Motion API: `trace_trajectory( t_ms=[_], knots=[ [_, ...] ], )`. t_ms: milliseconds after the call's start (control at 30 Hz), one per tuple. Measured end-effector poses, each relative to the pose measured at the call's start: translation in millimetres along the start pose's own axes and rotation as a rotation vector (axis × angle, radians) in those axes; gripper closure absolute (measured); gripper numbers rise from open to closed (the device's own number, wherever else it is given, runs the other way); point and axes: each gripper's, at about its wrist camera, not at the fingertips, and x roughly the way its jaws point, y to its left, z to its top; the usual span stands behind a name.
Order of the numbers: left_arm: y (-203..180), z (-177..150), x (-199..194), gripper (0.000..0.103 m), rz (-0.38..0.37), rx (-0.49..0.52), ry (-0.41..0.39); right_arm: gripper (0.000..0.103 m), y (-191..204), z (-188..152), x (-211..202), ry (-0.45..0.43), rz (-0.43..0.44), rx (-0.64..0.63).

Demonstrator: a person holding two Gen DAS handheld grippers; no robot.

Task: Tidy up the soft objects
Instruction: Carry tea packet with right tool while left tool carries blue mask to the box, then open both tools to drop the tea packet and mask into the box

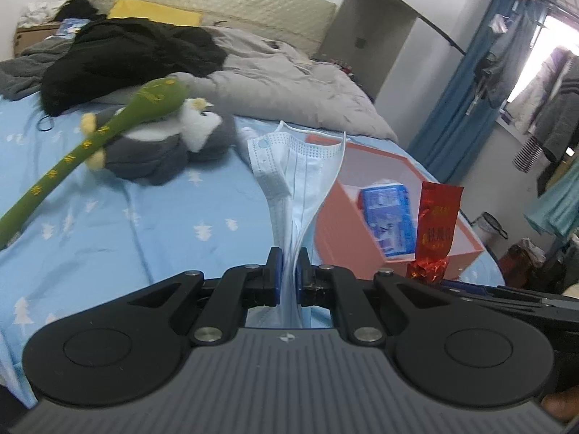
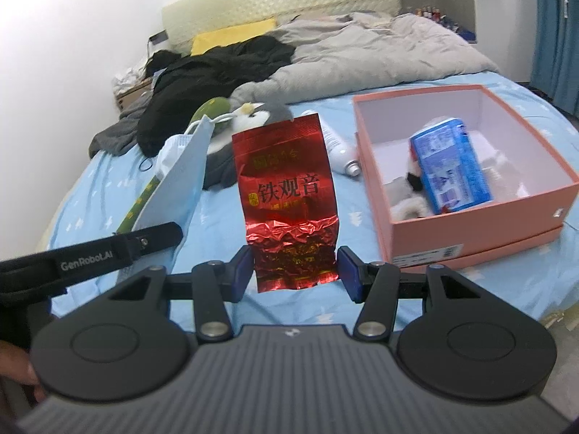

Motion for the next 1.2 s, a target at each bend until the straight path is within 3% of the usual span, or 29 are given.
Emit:
trace_trajectory(
  t_ms=[567,1000,1200],
  knots=[
    [-91,21,54,0.094,-0.164,0.086,0.037,0.049,-79,9,-37,-0.058,-0.141,0.111],
    [-145,74,171,0.094,-0.224,0.162,0.138,0.049,-153,61,3,-0.071,-0.213,0.176],
    [-150,94,237,0.094,-0.204,0.181,0.203,0.048,-183,81,40,-0.039,-0.236,0.194]
  ],
)
